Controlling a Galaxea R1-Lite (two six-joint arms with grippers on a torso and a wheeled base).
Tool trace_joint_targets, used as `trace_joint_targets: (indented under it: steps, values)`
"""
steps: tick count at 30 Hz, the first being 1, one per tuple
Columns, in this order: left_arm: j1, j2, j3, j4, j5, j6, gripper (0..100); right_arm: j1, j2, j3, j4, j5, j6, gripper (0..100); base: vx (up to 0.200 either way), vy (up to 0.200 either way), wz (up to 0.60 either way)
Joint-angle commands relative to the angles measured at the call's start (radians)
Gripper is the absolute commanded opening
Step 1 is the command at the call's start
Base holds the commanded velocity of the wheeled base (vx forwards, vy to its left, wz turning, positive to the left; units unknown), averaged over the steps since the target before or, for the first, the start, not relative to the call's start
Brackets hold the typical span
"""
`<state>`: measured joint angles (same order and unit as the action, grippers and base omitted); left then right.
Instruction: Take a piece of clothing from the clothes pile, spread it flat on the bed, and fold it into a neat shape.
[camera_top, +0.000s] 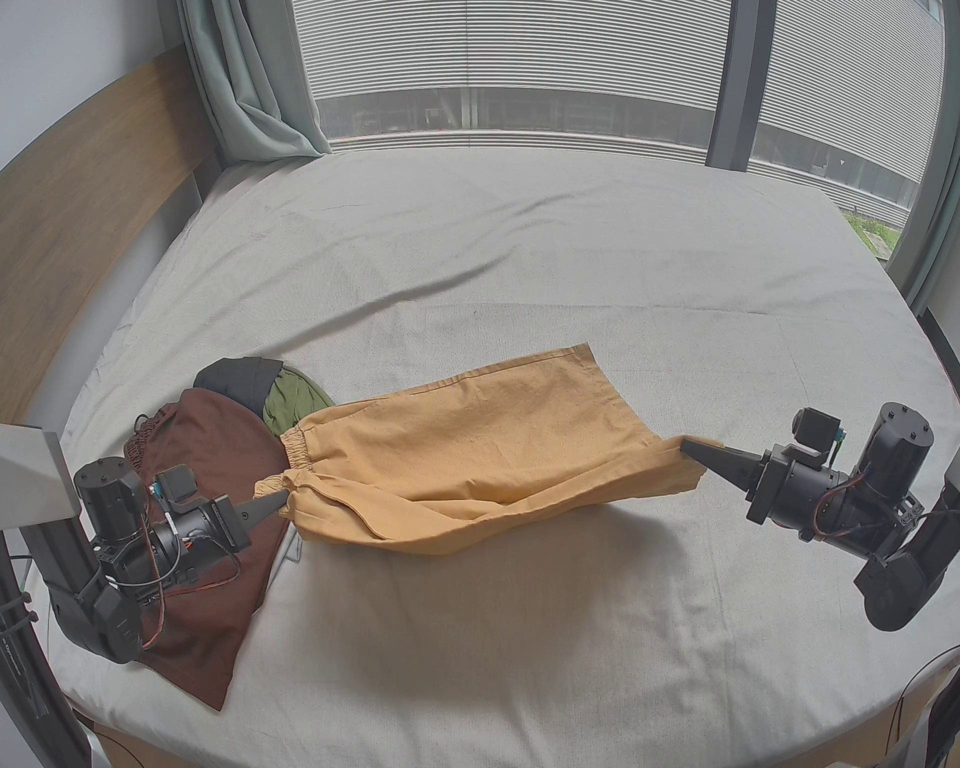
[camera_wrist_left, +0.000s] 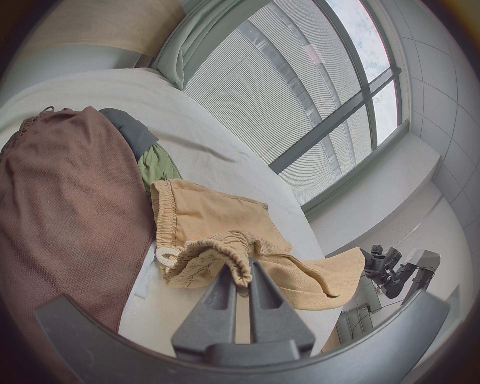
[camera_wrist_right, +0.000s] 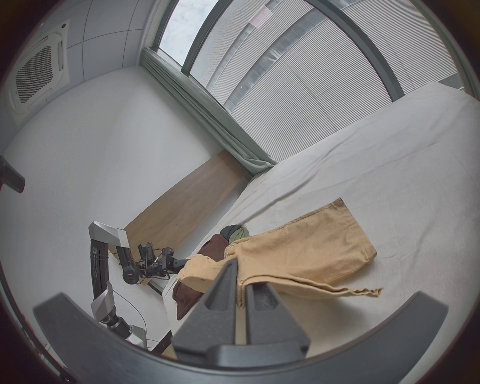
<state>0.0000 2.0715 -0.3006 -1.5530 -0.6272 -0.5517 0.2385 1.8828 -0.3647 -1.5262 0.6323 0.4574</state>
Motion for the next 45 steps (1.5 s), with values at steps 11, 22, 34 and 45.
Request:
trace_joint_targets:
  steps: [11,22,34,45]
  values:
    - [0.018,-0.007,-0.029,-0.001,0.017,-0.007,0,-0.005,0.013,-0.184,0.129,0.0,0.001,0,0.0,0.0,0.0]
    - [0.014,0.002,-0.055,0.001,0.063,-0.013,0,-0.021,0.144,-0.39,0.169,0.001,0.023,0,0.0,0.0,0.0]
    - [0.0,0.029,-0.117,0.001,0.147,-0.073,0,-0.045,0.297,-0.593,0.172,0.001,0.075,0,0.0,0.0,0.0]
    - [-0.035,0.064,-0.163,0.001,0.204,-0.1,0,-0.061,0.36,-0.715,0.179,0.001,0.102,0,0.0,0.0,0.0]
